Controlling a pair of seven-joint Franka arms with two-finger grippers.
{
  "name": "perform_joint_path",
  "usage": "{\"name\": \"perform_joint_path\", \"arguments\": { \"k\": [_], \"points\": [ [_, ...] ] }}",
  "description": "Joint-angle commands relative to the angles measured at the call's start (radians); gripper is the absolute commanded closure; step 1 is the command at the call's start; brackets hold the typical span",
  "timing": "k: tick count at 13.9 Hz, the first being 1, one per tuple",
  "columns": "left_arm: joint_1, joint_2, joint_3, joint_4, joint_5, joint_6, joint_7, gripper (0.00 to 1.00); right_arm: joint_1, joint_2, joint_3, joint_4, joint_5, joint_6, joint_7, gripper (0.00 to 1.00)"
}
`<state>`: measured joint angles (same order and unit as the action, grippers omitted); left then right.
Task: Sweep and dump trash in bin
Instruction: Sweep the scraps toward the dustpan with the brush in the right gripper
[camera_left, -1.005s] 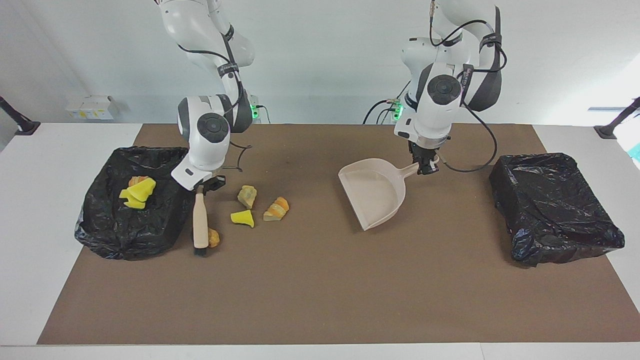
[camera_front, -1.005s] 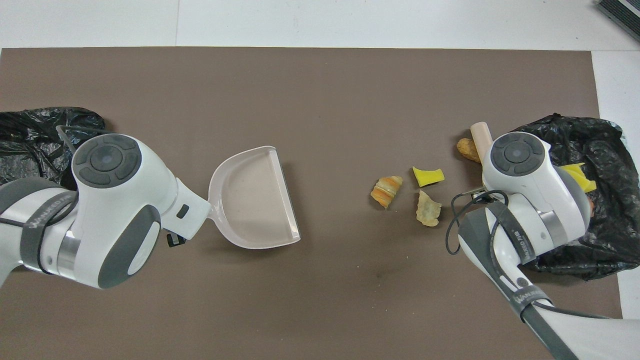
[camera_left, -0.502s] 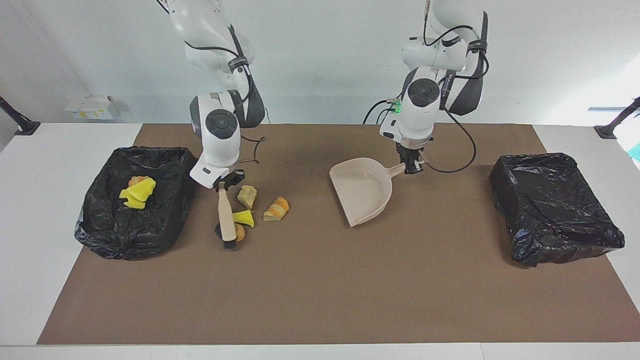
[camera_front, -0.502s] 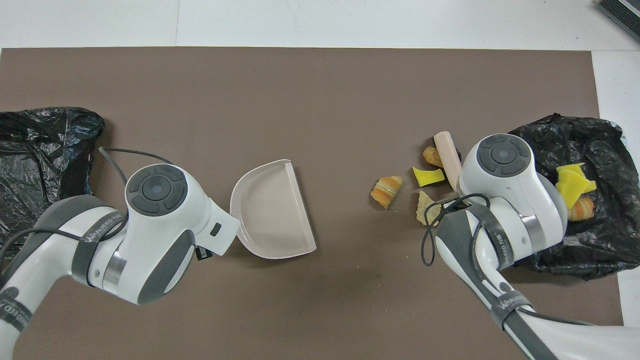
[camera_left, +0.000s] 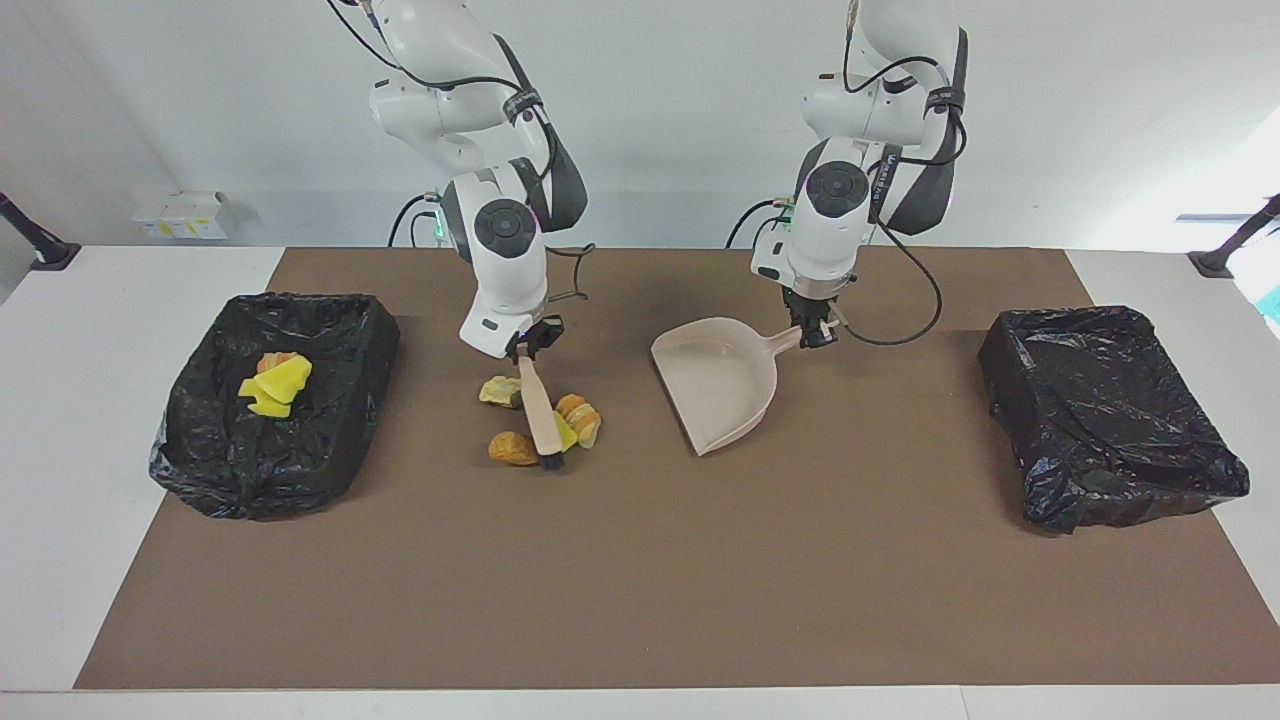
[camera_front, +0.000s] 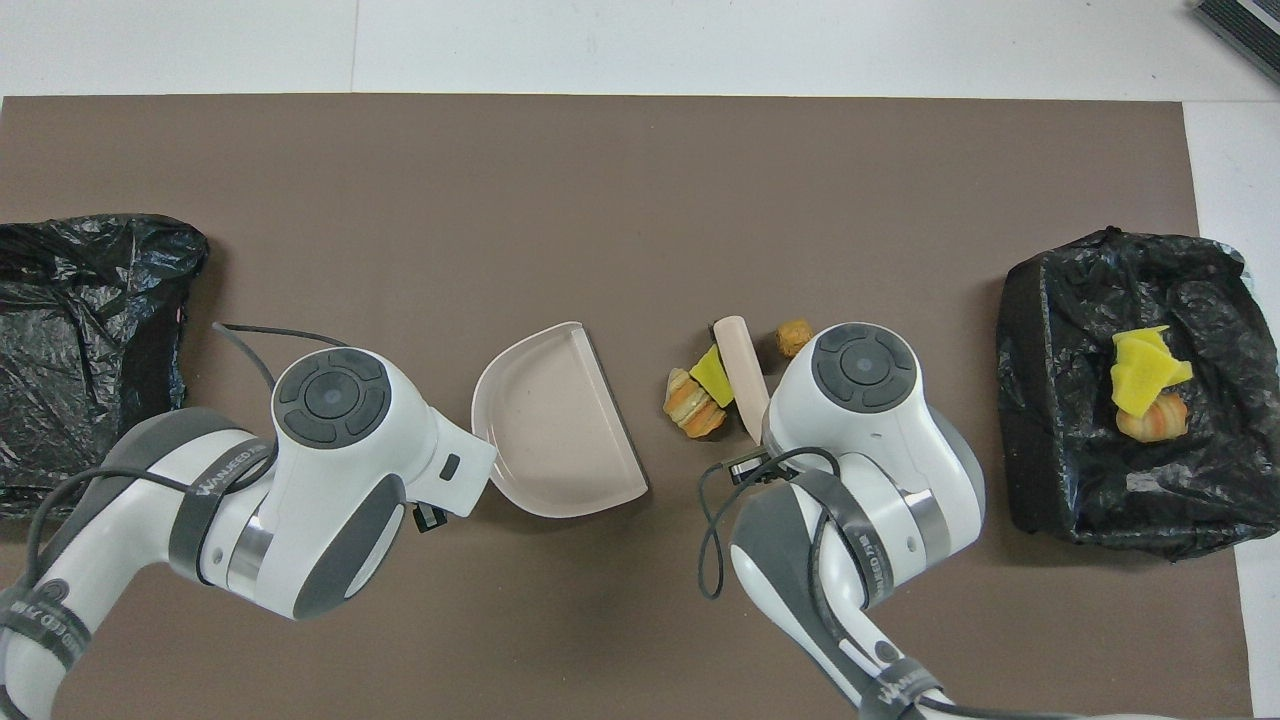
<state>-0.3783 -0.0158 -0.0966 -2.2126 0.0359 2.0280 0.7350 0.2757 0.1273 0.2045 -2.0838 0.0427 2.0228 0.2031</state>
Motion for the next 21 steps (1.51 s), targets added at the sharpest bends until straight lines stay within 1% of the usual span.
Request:
{"name": "perform_joint_path", "arguments": {
  "k": [1, 3, 5, 6, 8, 11, 13, 14, 16, 17, 20, 21],
  "points": [
    [-0.011, -0.023, 0.011, -0.041, -0.017, 0.04, -0.02, 1.0, 0.022, 0.0, 0.001, 0.065, 0.029, -0.056, 0.07, 1.0],
    [-0.011, -0.024, 0.011, -0.041, -0.017, 0.041, -0.022, 1.0, 0.004, -0.011, -0.008, 0.137, 0.037, -0.166, 0.075, 1.0],
    [-0.011, -0.024, 0.011, -0.041, -0.017, 0.04, -0.034, 1.0, -0.048, -0.015, -0.014, 0.198, 0.023, -0.257, 0.076, 1.0],
    [-0.011, -0.024, 0.011, -0.041, -0.017, 0.04, -0.034, 1.0, -0.077, -0.026, -0.014, 0.199, 0.02, -0.271, 0.076, 1.0],
    [-0.011, -0.024, 0.011, -0.041, -0.017, 0.041, -0.034, 1.0, -0.125, -0.047, -0.016, 0.168, 0.017, -0.283, 0.085, 1.0],
    [-0.013, -0.024, 0.011, -0.047, -0.017, 0.052, -0.036, 1.0, -0.194, -0.084, -0.017, 0.085, 0.013, -0.263, 0.137, 1.0],
    [-0.017, -0.026, 0.011, -0.047, -0.017, 0.055, -0.036, 1.0, -0.239, -0.132, -0.017, -0.002, 0.01, -0.231, 0.145, 1.0],
    [-0.019, -0.027, 0.011, -0.049, -0.017, 0.055, -0.036, 1.0, -0.248, -0.174, -0.017, -0.077, 0.005, -0.184, 0.145, 1.0],
    [-0.019, -0.027, 0.011, -0.05, -0.017, 0.055, -0.04, 1.0, -0.256, -0.265, -0.017, -0.242, 0.005, -0.039, 0.131, 1.0],
    [-0.019, -0.029, 0.011, -0.053, -0.017, 0.057, -0.048, 1.0, -0.259, -0.288, -0.016, -0.281, 0.005, -0.014, 0.128, 1.0],
    [-0.019, -0.03, 0.011, -0.056, -0.017, 0.06, -0.051, 1.0, -0.26, -0.278, -0.014, -0.321, 0.006, 0.008, 0.128, 1.0],
    [-0.019, -0.03, 0.011, -0.058, -0.017, 0.06, -0.051, 1.0, -0.256, -0.265, -0.013, -0.32, 0.006, 0.013, 0.128, 1.0]
  ]
}}
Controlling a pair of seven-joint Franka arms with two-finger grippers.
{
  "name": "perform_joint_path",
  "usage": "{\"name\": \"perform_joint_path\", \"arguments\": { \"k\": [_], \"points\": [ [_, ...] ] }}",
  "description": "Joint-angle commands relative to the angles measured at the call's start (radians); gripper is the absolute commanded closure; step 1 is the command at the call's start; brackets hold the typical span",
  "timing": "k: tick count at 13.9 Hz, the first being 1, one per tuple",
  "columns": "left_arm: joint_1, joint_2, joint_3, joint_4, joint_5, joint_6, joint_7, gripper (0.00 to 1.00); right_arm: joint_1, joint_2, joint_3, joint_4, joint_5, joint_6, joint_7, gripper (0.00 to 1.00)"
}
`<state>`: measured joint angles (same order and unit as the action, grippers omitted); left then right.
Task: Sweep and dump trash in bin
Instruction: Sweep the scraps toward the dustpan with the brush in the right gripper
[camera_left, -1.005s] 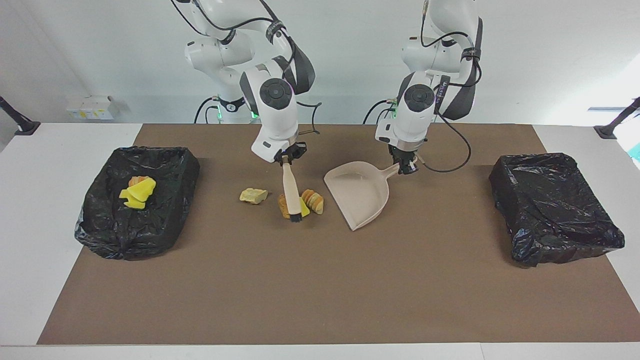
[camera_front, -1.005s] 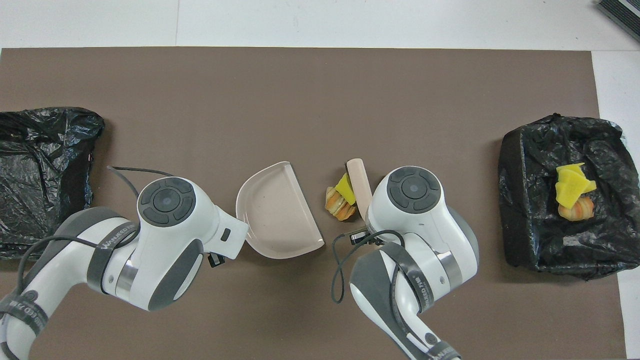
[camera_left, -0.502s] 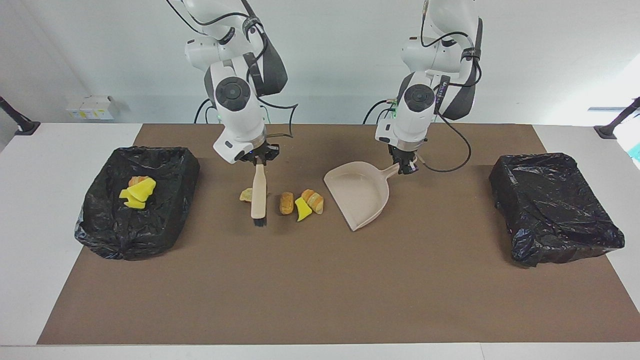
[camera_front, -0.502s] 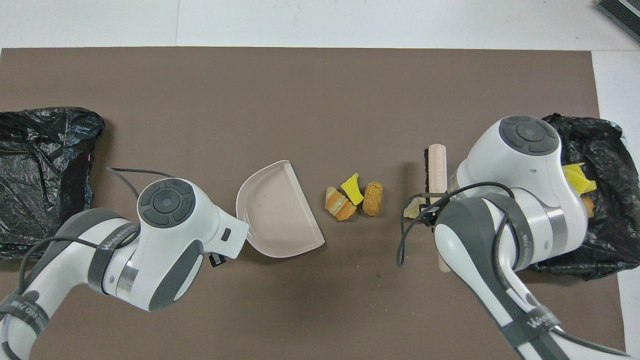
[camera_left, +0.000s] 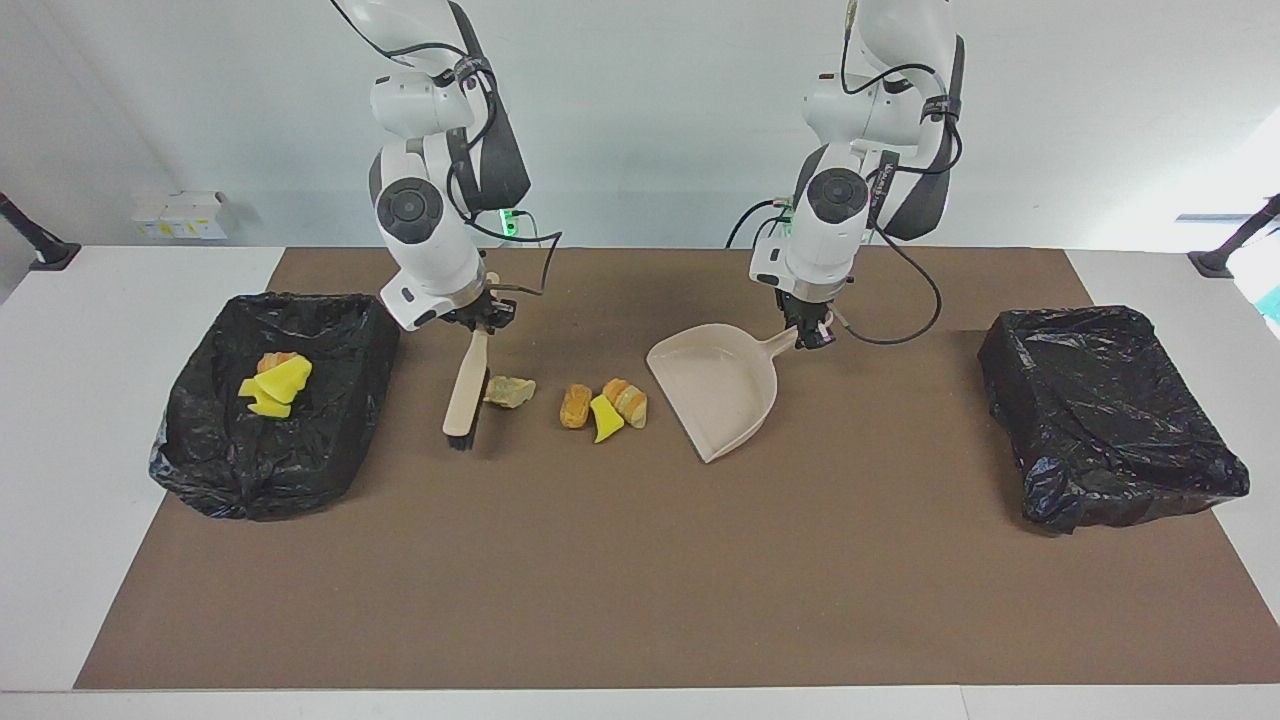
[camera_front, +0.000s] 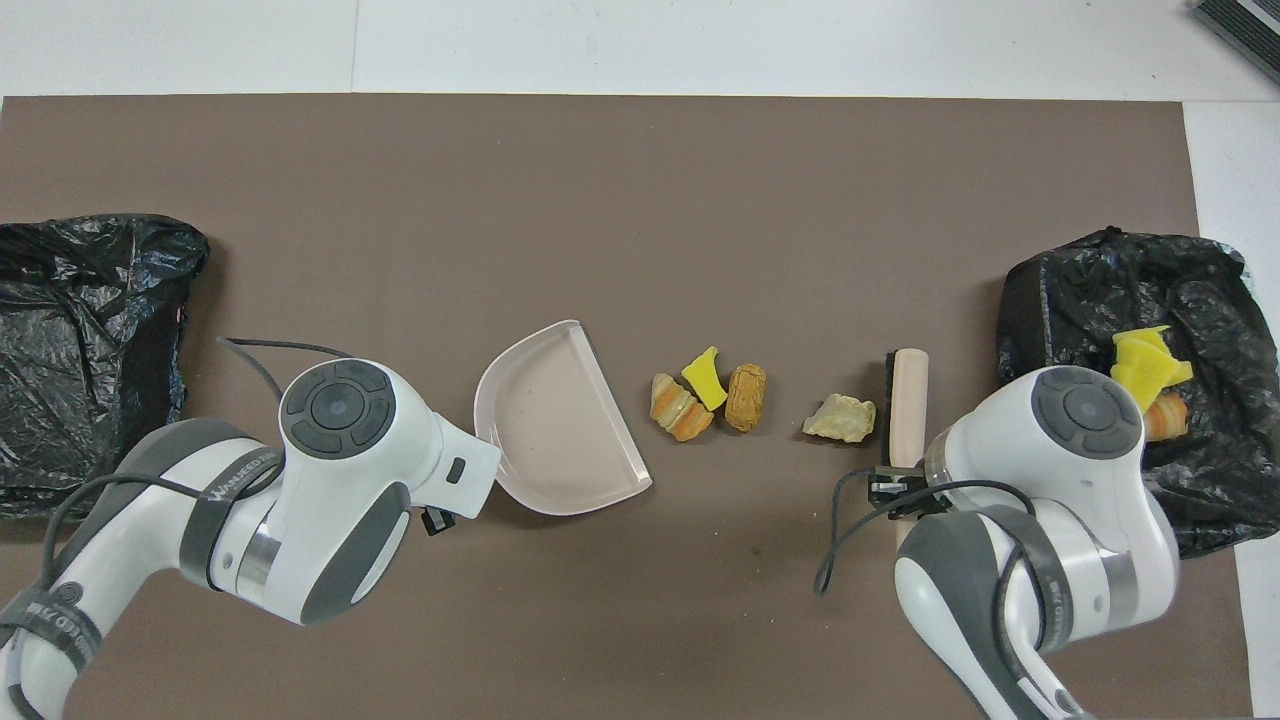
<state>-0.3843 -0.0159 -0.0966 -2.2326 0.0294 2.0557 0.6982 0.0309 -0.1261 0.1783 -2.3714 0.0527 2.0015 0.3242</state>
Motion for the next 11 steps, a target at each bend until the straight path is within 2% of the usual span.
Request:
{"name": "perform_joint_path", "arguments": {
  "k": [1, 3, 8, 11],
  "points": [
    [-0.014, -0.03, 0.011, -0.036, -0.011, 0.032, -0.014, 1.0, -0.003, -0.007, 0.015, -0.031, -0.004, 0.037, 0.01, 1.0],
    [-0.019, -0.03, 0.011, -0.036, -0.011, 0.032, -0.014, 1.0, 0.027, 0.046, 0.018, 0.001, 0.001, 0.048, 0.021, 1.0],
    [-0.019, -0.032, 0.011, -0.038, -0.011, 0.032, -0.016, 1.0, 0.13, 0.18, 0.02, 0.181, 0.012, -0.044, 0.022, 1.0],
    [-0.019, -0.033, 0.011, -0.039, -0.011, 0.031, -0.016, 1.0, 0.211, 0.261, 0.02, 0.26, 0.016, -0.046, 0.05, 1.0]
  ]
}}
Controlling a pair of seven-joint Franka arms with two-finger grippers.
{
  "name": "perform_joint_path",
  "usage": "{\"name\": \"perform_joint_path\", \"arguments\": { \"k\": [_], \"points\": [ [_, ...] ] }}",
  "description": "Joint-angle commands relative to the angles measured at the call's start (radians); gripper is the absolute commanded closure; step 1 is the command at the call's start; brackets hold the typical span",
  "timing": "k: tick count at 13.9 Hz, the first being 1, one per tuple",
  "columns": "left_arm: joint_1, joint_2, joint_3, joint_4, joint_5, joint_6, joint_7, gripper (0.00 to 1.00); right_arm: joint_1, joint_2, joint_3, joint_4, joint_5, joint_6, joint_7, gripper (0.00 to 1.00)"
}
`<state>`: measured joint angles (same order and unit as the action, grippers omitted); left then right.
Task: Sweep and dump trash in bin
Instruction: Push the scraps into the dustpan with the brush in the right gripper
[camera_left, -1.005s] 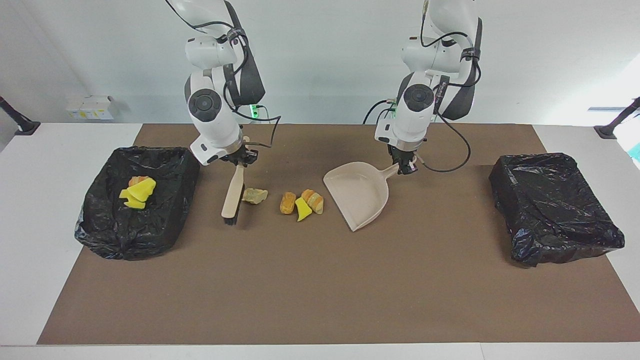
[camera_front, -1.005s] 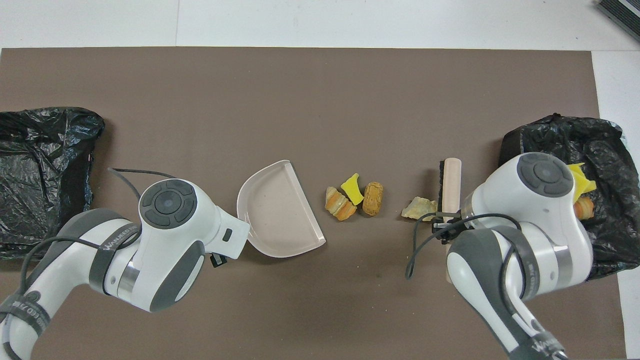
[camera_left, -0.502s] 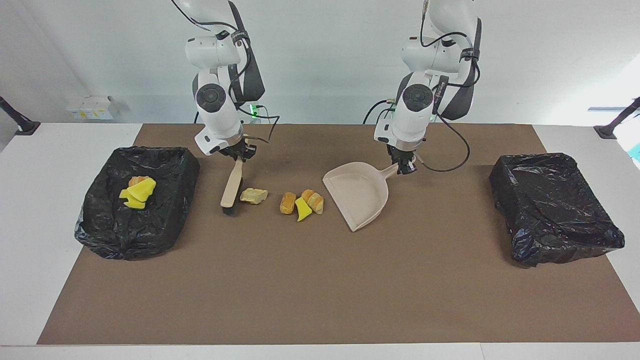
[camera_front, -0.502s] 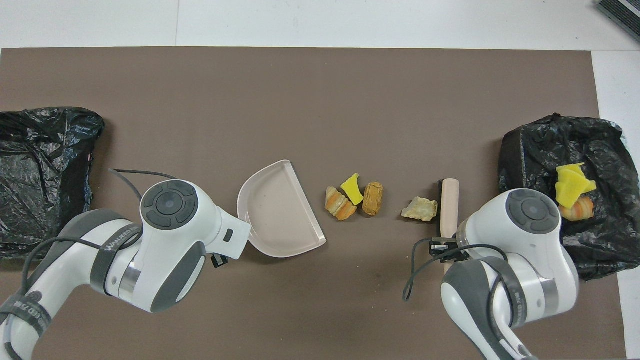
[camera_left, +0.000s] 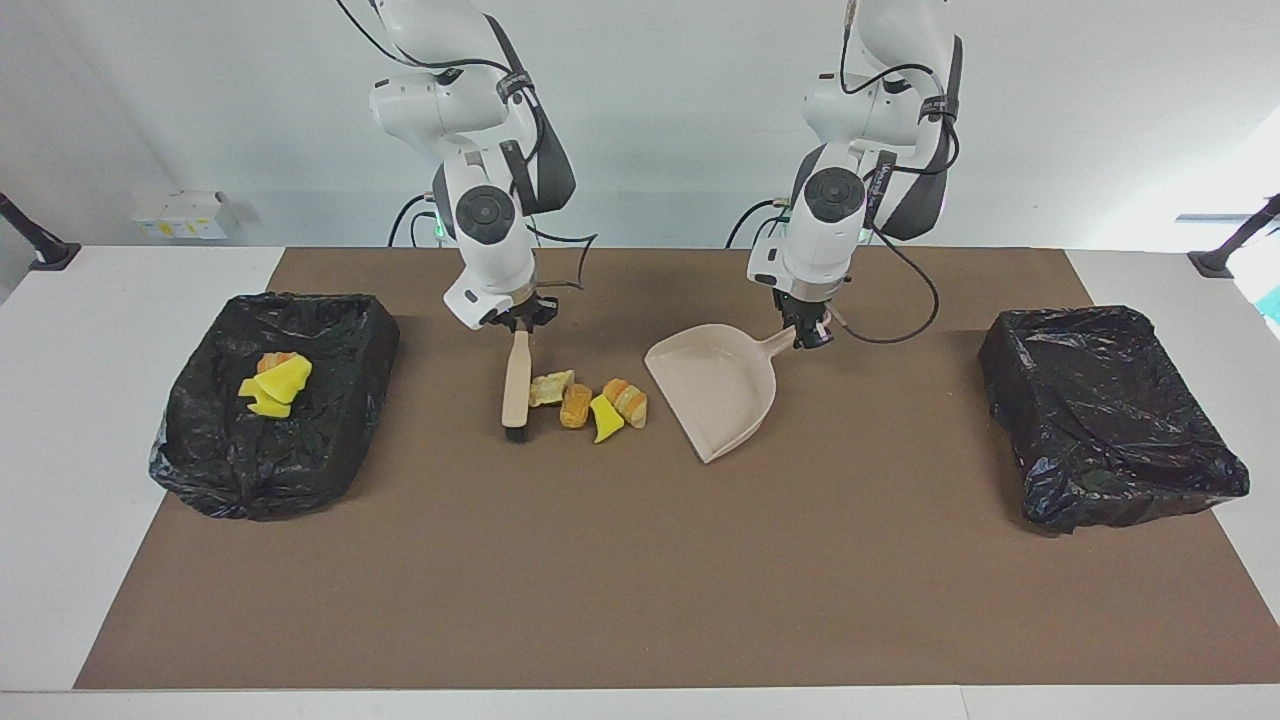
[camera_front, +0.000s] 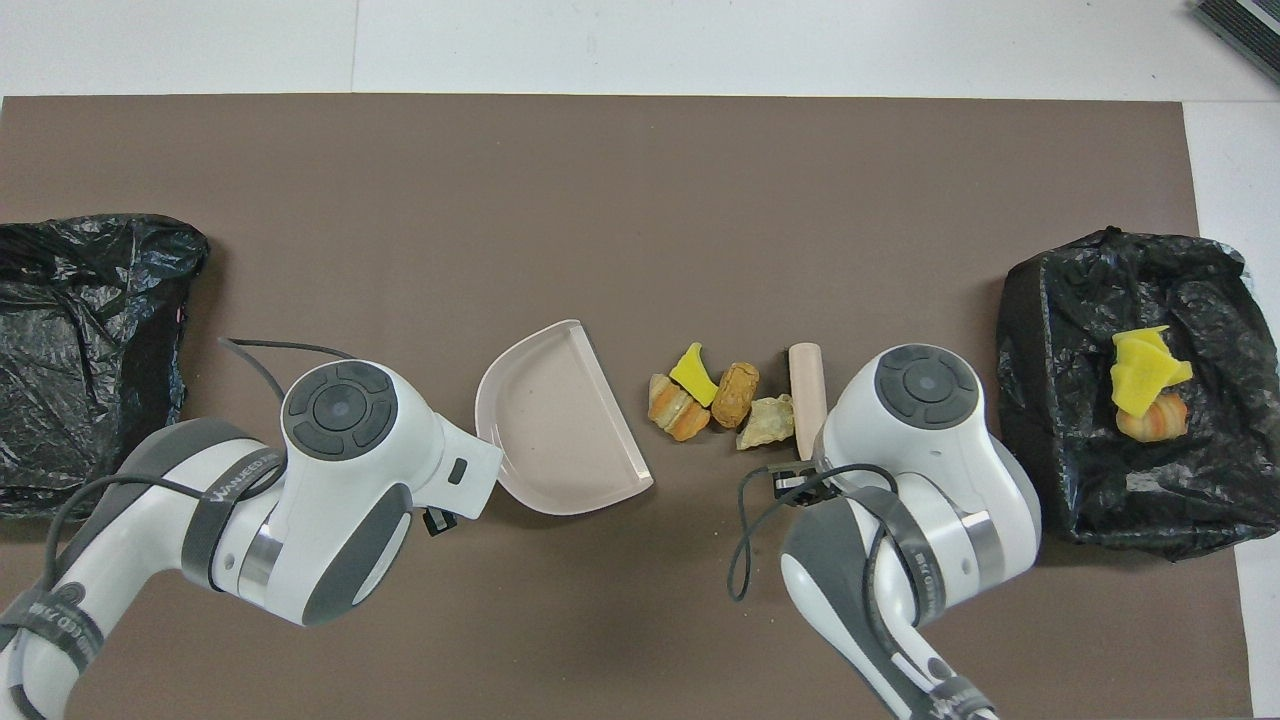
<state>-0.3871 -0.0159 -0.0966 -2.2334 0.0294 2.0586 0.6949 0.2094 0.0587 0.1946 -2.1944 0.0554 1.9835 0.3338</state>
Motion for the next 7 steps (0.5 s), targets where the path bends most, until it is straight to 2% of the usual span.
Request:
{"name": "perform_joint_path", "arguments": {
  "k": [1, 4, 7],
  "points": [
    [-0.016, -0.035, 0.011, -0.043, -0.011, 0.028, -0.012, 1.0, 0.057, 0.111, 0.005, 0.117, 0.014, -0.023, 0.083, 1.0],
    [-0.016, -0.035, 0.011, -0.045, -0.011, 0.029, -0.012, 1.0, 0.143, 0.156, 0.005, 0.195, 0.049, -0.02, 0.131, 1.0],
    [-0.016, -0.035, 0.011, -0.045, -0.011, 0.029, -0.012, 1.0, 0.244, 0.148, 0.008, 0.176, 0.07, 0.041, 0.094, 1.0]
  ]
}}
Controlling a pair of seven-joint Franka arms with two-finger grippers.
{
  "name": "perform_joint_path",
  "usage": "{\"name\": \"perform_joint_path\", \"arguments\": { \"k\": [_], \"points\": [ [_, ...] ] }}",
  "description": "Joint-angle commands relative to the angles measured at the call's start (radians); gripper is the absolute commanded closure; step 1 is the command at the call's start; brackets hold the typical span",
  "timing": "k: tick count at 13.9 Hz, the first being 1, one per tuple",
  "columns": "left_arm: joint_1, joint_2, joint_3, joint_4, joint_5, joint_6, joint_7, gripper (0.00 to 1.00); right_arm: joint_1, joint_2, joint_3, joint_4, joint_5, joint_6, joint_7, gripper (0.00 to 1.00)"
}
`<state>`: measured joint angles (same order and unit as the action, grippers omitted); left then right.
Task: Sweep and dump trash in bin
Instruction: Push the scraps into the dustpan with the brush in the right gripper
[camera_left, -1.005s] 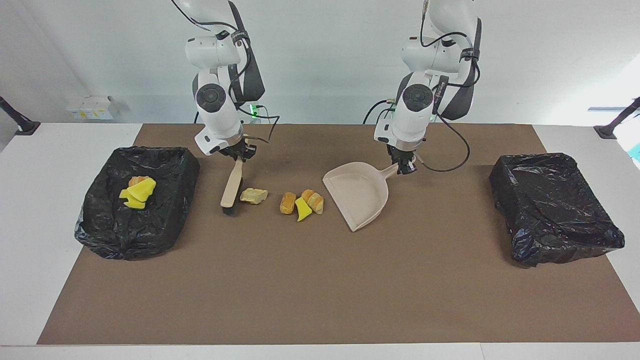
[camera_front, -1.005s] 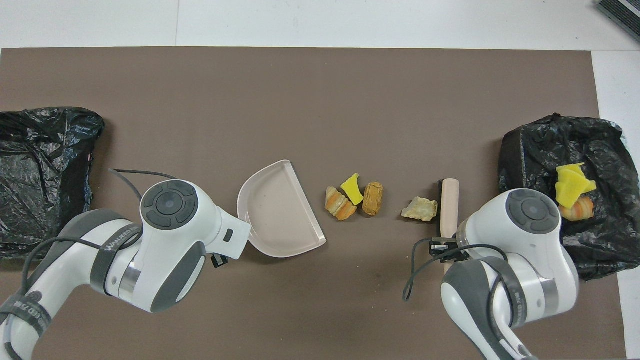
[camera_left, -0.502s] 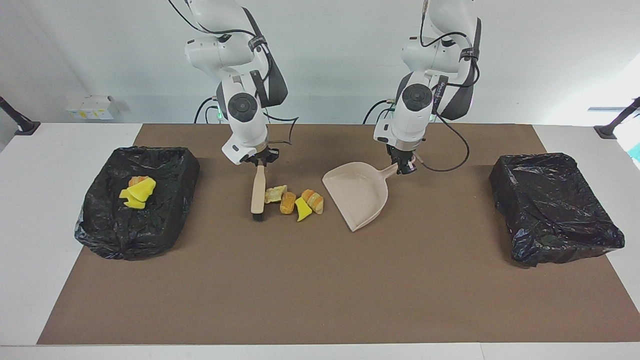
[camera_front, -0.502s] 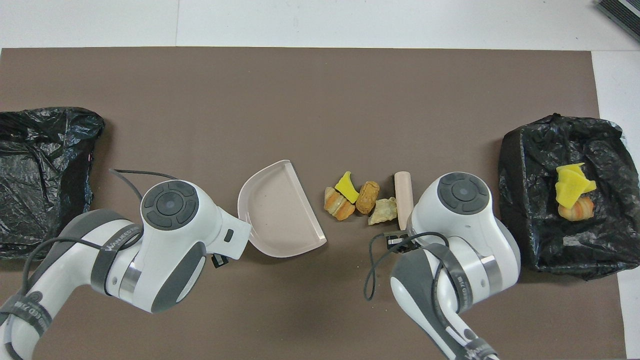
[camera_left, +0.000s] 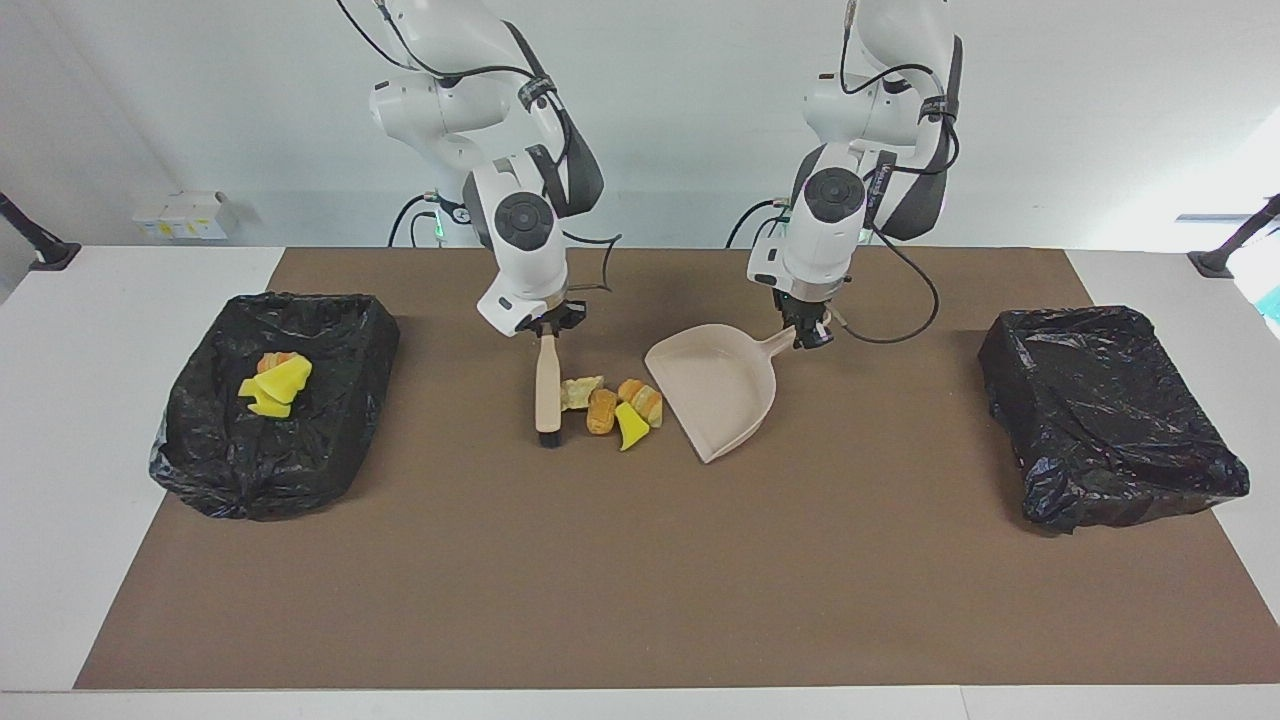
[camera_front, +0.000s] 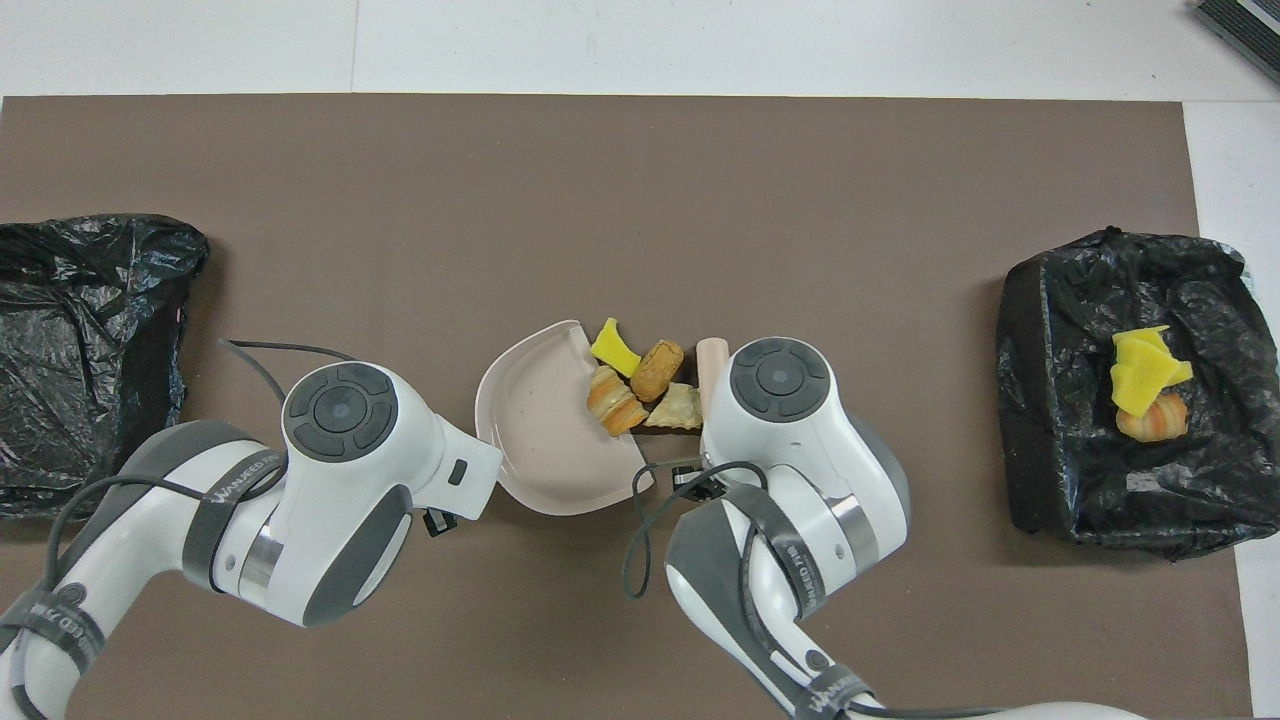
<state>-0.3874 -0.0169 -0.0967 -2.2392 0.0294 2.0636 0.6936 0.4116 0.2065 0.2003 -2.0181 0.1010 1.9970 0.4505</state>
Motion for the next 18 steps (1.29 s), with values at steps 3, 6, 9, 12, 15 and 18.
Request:
{"name": "perform_joint_path", "arguments": {
  "k": [3, 6, 9, 12, 15, 18],
  "points": [
    [-0.016, -0.035, 0.011, -0.039, -0.011, 0.024, -0.011, 1.0, 0.075, -0.006, 0.011, -0.004, 0.093, 0.04, -0.117, 1.0],
    [-0.016, -0.035, 0.011, -0.039, -0.011, 0.024, -0.011, 1.0, 0.076, -0.009, 0.028, 0.004, 0.097, 0.025, -0.125, 1.0],
    [-0.016, -0.035, 0.011, -0.039, -0.011, 0.023, -0.011, 1.0, 0.056, -0.055, 0.016, 0.004, 0.086, -0.081, -0.167, 1.0],
    [-0.016, -0.038, 0.011, -0.045, -0.011, 0.024, -0.075, 1.0, 0.009, -0.061, 0.017, 0.027, -0.025, -0.13, -0.171, 1.0],
    [-0.018, -0.038, 0.011, -0.046, -0.011, 0.024, -0.08, 1.0, -0.035, -0.009, 0.018, 0.106, -0.067, -0.118, -0.215, 1.0],
    [-0.018, -0.041, 0.011, -0.051, -0.011, 0.024, -0.092, 1.0, -0.03, 0.178, 0.021, 0.312, -0.13, -0.127, -0.222, 1.0]
  ]
}}
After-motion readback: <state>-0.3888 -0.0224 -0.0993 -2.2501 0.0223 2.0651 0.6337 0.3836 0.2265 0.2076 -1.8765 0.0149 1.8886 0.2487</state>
